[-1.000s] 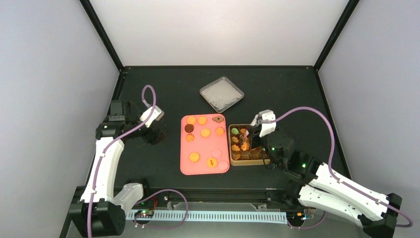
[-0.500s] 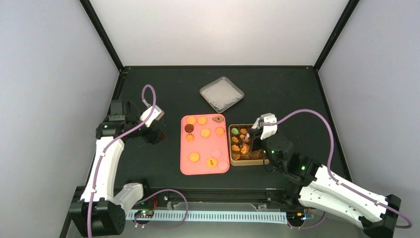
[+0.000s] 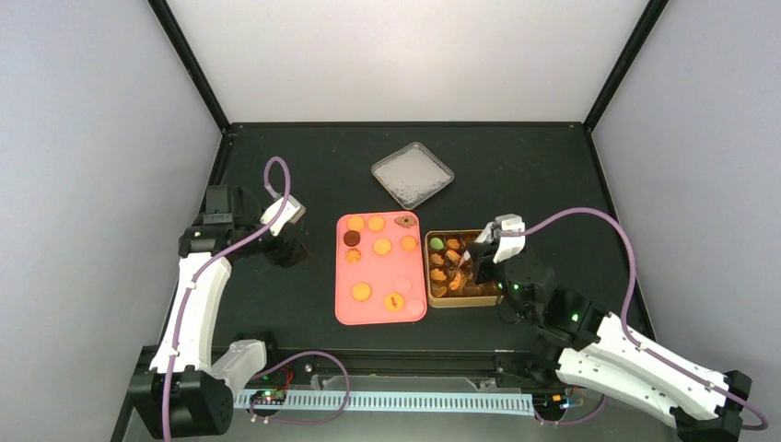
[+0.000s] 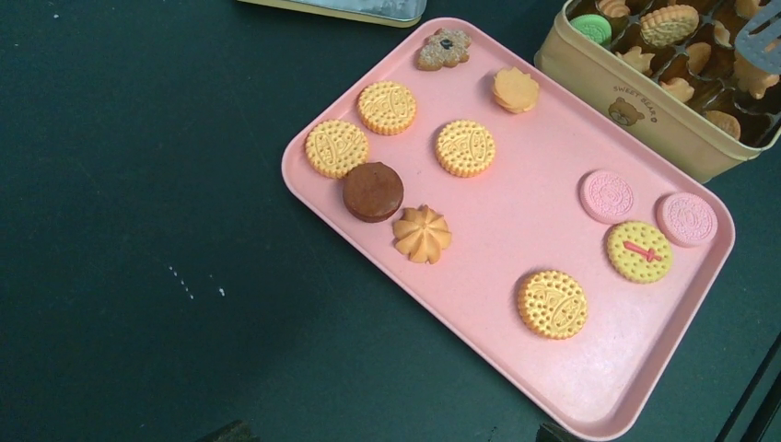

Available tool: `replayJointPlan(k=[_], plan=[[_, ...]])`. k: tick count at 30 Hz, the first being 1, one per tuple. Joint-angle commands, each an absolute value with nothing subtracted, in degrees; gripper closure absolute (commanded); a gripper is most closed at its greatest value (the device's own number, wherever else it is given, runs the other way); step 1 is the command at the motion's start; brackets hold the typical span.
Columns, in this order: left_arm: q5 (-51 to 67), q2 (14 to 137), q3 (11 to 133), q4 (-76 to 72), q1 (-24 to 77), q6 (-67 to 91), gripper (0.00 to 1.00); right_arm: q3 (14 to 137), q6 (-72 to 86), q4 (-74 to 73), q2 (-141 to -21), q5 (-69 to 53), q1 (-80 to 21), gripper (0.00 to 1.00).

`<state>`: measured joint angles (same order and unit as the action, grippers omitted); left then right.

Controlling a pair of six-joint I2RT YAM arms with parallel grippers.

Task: Pack the cookies
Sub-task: Place the fake cookies in the empty pocket of the box.

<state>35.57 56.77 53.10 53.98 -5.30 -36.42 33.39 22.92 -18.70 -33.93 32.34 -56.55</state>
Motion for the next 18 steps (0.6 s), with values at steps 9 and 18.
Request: replayJointPlan(k=[9, 18], plan=[[36.24, 57.17, 55.37, 54.46, -5.65, -37.61, 0.19, 37.84, 24.58, -27.7, -34.79, 34.62, -56.49, 0.84], [36.22, 56.48, 55.4, 55.31, -5.65, -38.36, 0.19, 40.23, 23.7, -28.96, -34.73, 34.45, -56.51, 0.78]])
